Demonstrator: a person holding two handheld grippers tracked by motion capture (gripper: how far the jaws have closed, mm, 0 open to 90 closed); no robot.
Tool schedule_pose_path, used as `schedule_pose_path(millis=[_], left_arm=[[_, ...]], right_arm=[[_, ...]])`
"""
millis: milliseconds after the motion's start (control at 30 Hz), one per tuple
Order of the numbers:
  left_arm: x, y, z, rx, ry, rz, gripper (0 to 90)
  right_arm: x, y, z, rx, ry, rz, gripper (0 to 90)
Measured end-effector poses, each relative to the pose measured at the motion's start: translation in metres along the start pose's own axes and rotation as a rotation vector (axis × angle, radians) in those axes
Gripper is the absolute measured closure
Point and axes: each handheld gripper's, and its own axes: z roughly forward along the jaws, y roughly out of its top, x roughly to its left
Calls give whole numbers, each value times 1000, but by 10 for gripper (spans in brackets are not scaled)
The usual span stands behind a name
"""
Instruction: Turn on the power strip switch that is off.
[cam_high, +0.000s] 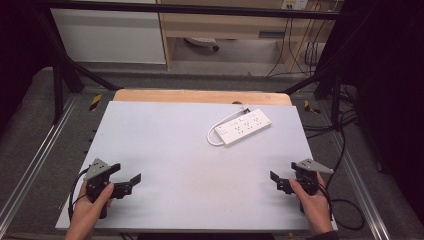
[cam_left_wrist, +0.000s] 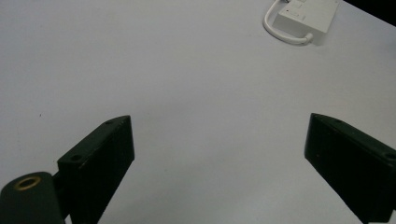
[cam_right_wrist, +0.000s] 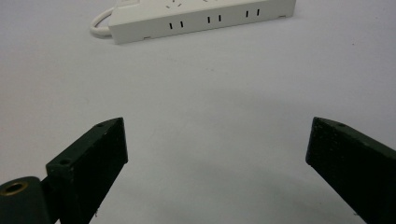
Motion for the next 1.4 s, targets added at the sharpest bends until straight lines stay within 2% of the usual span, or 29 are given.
schedule_pose_path(millis=[333,667,833,1000,1167,1400], left_arm=[[0,-2,1,11,8,12,82],[-1,-3,3,31,-3,22,85],[-1,-4,4,38,-6,23,83],[-2,-4,4,38,-7,18,70],[-2,-4,4,43,-7,16,70],[-1,-5,5,47,-5,11,70]], right_arm=[[1,2,1,0,18,8,51],[-1,7,-2,15,26,27,41],[-2,9,-3,7,21,23,40],[-3,12,-4,-18,36,47,41],[-3,16,-4,-24,28,48,38],[-4,29,-6,-38,20,50,39]])
